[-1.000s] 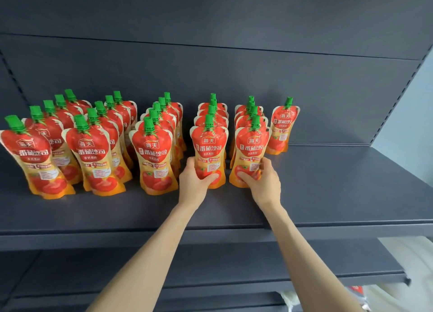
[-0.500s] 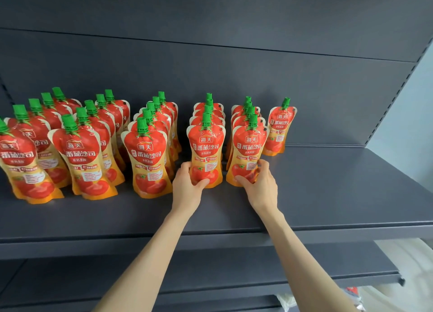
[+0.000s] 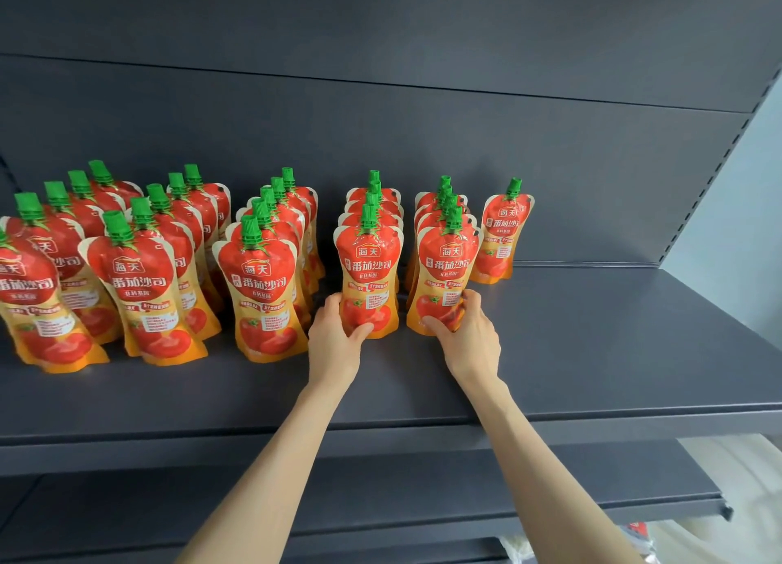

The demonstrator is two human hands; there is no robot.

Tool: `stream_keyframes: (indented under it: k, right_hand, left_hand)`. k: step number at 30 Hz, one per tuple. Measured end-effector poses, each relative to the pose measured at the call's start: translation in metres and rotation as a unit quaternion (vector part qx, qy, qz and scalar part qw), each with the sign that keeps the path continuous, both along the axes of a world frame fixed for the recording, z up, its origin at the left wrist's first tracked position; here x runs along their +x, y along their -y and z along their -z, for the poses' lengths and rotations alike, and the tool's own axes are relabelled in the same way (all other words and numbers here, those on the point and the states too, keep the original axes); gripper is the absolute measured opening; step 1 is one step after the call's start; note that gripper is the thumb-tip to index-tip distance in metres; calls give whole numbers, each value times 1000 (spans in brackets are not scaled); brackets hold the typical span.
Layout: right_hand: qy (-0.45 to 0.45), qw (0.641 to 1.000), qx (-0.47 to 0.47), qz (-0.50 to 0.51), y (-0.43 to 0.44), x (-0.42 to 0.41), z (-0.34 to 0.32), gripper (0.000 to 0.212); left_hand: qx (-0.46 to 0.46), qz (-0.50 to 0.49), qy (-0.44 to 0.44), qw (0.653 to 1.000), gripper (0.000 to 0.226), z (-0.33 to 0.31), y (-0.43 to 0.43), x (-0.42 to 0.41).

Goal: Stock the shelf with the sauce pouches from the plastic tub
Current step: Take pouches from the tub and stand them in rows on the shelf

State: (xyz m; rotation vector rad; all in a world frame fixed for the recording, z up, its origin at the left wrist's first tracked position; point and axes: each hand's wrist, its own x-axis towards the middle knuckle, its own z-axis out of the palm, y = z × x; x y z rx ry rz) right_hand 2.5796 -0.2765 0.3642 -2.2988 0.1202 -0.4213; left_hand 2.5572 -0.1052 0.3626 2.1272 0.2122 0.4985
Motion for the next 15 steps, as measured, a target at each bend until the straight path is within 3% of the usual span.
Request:
stream_keyframes:
  k: [6, 11, 15]
  right_hand:
    - [-13, 1000, 8, -6, -1, -5, -2, 64]
    - [-1, 1000, 28, -11, 3, -21, 0, 58]
    - [31, 999, 30, 17, 13, -54, 6, 45]
  left_hand:
    - [2, 12, -32, 999, 59, -5, 1, -5]
    - [6, 14, -69, 997, 73, -5, 4, -28]
    - [24, 44, -19, 999, 55, -2, 11, -58]
